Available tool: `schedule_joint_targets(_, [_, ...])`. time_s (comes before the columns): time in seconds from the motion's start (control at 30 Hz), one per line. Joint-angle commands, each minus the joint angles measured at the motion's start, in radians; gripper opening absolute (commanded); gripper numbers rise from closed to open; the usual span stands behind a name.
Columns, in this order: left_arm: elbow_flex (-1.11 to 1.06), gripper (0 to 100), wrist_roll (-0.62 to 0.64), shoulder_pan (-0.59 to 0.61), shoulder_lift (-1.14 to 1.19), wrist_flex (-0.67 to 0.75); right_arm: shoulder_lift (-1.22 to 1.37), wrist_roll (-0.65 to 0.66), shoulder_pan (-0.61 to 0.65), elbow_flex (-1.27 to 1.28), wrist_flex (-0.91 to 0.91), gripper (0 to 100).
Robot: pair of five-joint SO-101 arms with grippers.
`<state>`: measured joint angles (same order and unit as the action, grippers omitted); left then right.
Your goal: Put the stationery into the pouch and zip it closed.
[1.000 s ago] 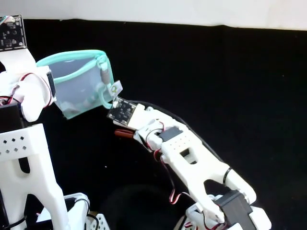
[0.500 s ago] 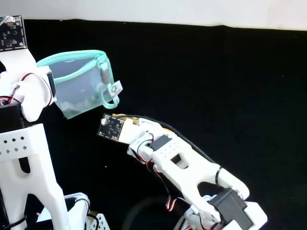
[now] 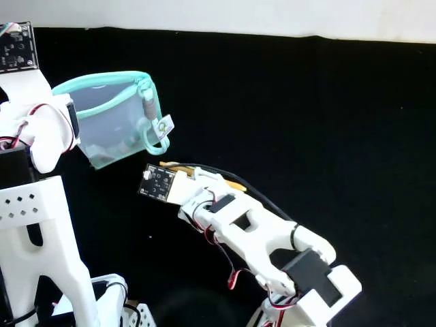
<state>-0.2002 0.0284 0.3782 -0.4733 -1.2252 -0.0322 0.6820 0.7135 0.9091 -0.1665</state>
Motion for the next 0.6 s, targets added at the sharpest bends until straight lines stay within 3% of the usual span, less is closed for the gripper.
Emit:
schedule_joint_targets(0.0, [-0.01, 1, 0.009, 0.005, 0.044, -0.029, -0.002, -0.006, 0.007, -0.008, 0.022, 33.7])
schedule_joint_targets(0.1, [-0.01, 1, 0.009, 0.007, 0.044, -0.029, -0.002, -0.005, 0.007, -0.008, 0.022, 28.2])
schedule_joint_targets(0.3, [-0.01, 1, 0.009, 0.007, 0.044, -0.029, -0.004, -0.003, 0.007, -0.008, 0.021, 1.5])
schedule_joint_targets(0.57, [-0.01, 1, 0.009, 0.007, 0.044, -0.031, -0.005, -0.006, 0.007, -0.008, 0.021, 0.8])
